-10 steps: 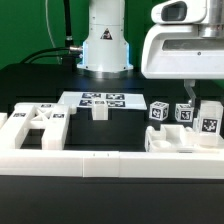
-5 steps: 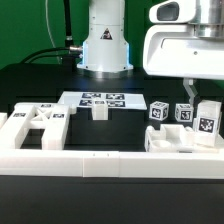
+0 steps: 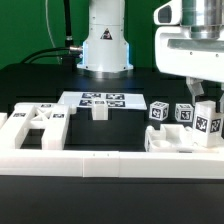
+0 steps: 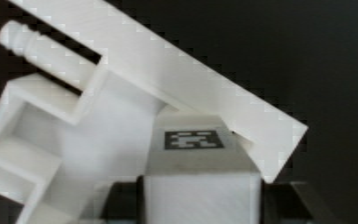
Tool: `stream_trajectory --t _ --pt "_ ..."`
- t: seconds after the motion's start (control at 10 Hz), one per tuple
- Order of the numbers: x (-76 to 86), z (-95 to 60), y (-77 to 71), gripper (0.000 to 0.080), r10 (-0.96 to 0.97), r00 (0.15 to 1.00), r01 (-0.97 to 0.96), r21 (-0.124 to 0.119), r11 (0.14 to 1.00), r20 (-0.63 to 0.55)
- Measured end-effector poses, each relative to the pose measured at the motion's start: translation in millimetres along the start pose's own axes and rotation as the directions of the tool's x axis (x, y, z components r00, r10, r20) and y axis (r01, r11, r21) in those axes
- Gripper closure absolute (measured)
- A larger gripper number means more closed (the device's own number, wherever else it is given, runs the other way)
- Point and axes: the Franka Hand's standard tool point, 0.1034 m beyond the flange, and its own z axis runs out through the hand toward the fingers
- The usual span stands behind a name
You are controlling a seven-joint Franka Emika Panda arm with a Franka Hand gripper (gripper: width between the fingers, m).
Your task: Assemble chair
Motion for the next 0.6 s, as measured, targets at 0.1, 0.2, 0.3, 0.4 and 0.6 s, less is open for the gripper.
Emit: stream_trajectory --t 0.1,0.2,0.3,0.4,0.6 --pt "-0.1 0.0 -0.1 0.0515 0.014 1.0 -0.014 0.001 1.0 0.002" --pt "-0.5 0.3 -0.1 0.0515 0.001 1.0 -0.001 0.001 1.0 0.003" --pt "-0.7 0.4 0.2 0.0344 -0.042 0.999 0.042 -0.002 0.999 0.003" --pt "-1.8 -0.1 -1.5 0.0208 -0.101 0.995 0.101 -0.022 0.995 0.007" --pt "-1.9 0.5 -2.2 0.0162 -0.226 0.974 0.226 -0.018 0.974 0.011"
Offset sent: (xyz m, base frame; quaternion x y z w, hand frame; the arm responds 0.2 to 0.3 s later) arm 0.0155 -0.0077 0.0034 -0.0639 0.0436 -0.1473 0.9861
